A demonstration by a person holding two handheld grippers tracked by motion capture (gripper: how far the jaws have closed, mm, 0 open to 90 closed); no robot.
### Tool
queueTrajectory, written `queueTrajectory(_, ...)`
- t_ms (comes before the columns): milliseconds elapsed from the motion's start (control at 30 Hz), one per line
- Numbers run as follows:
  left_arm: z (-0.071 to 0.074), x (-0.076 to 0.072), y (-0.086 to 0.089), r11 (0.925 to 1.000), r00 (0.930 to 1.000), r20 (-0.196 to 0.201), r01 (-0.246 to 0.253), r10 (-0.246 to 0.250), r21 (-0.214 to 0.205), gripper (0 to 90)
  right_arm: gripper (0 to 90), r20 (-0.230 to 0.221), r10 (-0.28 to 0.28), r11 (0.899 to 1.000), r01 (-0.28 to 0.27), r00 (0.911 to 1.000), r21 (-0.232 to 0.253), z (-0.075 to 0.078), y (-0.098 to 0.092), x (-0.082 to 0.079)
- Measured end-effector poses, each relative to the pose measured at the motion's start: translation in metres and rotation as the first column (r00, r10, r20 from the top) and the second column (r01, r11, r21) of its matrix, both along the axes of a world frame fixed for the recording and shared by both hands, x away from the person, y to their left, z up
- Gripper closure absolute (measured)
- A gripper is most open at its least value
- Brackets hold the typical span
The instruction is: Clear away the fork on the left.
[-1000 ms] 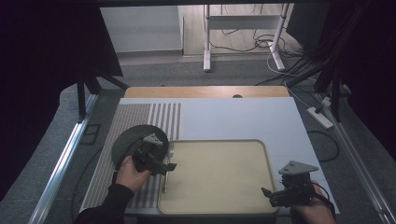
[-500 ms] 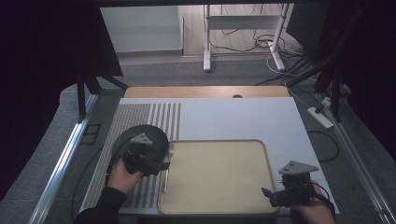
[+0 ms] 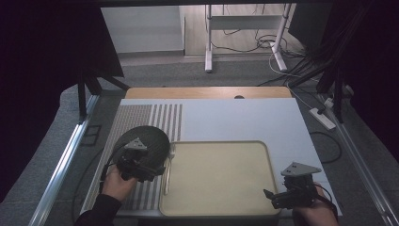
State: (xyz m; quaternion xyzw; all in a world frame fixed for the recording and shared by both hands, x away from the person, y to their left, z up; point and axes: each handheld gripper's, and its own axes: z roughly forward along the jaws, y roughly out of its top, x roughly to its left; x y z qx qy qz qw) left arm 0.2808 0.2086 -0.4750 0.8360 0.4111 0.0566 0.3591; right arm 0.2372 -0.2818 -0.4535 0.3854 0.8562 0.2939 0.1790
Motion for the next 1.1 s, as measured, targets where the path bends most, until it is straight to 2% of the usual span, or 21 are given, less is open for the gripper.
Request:
queueTrajectory(367, 0.0, -0.012, 0.013, 0.9994, 0.9994, 0.002, -0.034, 0.034, -0.012, 0.0, 0.0, 0.0, 0.0, 1.0, 0.0, 1.0, 0.0, 0.0, 0.0, 0.0)
queueTrajectory(700, -0.001, -0.022, 0.026, 0.9971, 0.9979, -0.002, -0.064, 0.064, -0.04, 0.0, 0.0, -0.002, -0.001, 1.0, 0.001, 1.0, 0.0, 0.0, 0.0, 0.0)
queueTrajectory(1100, -0.002, -0.037, 0.045, 0.9915, 0.9944, -0.01, -0.106, 0.105, -0.076, 0.0, 0.0, -0.001, -0.002, 1.0, 0.002, 1.0, -0.003, 0.0, 0.001, 0.0)
